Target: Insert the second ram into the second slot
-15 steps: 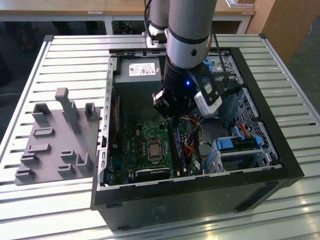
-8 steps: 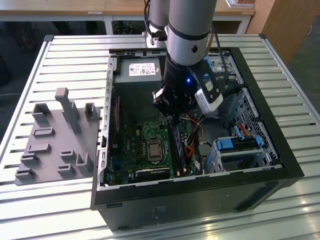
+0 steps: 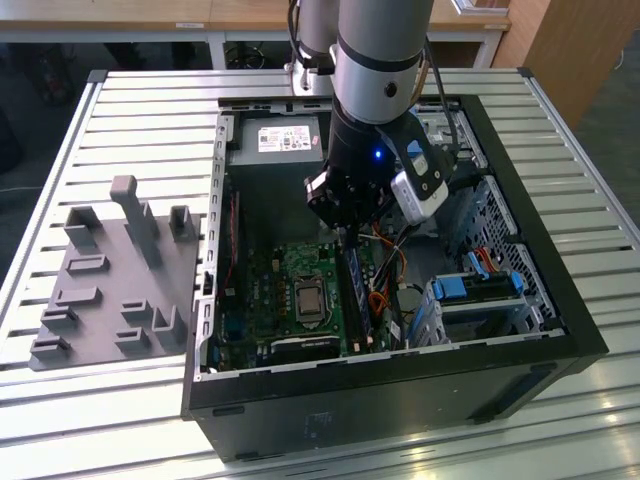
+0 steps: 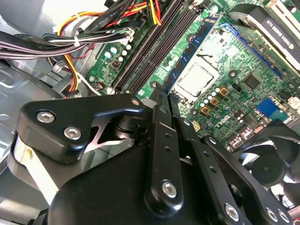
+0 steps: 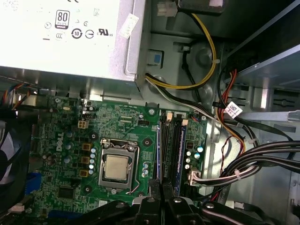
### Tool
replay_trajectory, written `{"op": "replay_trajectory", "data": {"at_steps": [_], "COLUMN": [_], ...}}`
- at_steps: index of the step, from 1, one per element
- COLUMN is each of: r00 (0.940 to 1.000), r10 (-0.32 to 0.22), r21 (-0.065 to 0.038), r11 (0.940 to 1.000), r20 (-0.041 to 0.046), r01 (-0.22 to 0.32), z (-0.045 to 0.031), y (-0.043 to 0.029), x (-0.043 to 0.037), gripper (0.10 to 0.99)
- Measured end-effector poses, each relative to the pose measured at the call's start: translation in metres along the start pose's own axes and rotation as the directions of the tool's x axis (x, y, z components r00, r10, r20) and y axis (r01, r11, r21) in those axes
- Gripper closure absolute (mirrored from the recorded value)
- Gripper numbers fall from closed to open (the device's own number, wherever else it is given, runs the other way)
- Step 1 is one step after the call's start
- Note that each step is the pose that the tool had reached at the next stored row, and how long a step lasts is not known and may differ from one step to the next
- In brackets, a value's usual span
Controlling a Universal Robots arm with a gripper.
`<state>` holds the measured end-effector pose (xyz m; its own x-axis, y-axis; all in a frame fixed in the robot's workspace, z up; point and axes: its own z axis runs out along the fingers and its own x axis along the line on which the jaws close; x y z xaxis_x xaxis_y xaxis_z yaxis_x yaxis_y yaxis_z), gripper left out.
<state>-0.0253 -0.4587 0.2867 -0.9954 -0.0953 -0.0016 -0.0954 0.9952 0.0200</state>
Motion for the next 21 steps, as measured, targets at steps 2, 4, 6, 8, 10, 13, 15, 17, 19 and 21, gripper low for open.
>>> {"op": "replay_trajectory", "data": {"at_steps": [2,4,6,8,10,13,15,17,19,21], "r00": [1.0000,1.0000,1.0000,1.0000,1.0000,1.0000,1.0000,1.0000,1.0000,1.0000], "r10": [0.000,0.000,0.000,0.000,0.000,0.000,0.000,0.000,0.000,0.000], "r21": [0.000,0.000,0.000,0.000,0.000,0.000,0.000,0.000,0.000,0.000], "r11": [1.0000,1.0000,1.0000,1.0000,1.0000,1.0000,1.0000,1.0000,1.0000,1.0000], "r20": [0.0000,0.0000,0.0000,0.0000,0.0000,0.0000,0.0000,0.0000,0.0000,0.0000], "r01": [0.000,0.000,0.000,0.000,0.000,0.000,0.000,0.000,0.000,0.000], "z": [-0.0001,-0.0002,-0.0002,-0.0003,-0.0003,-0.0021,-0.0021,-0.0020,-0.0020,-0.0020], "y": [0.0000,0.0000,0.0000,0.0000,0.0000,0.0000,0.0000,0.0000,0.0000,0.0000], "x": [0.0000,0.0000,0.0000,0.0000,0.0000,0.0000,0.0000,0.0000,0.0000,0.0000], "gripper": [0.949,0.949,0.949,0.949,0.949,0.949,0.949,0.949,0.949,0.949]}}
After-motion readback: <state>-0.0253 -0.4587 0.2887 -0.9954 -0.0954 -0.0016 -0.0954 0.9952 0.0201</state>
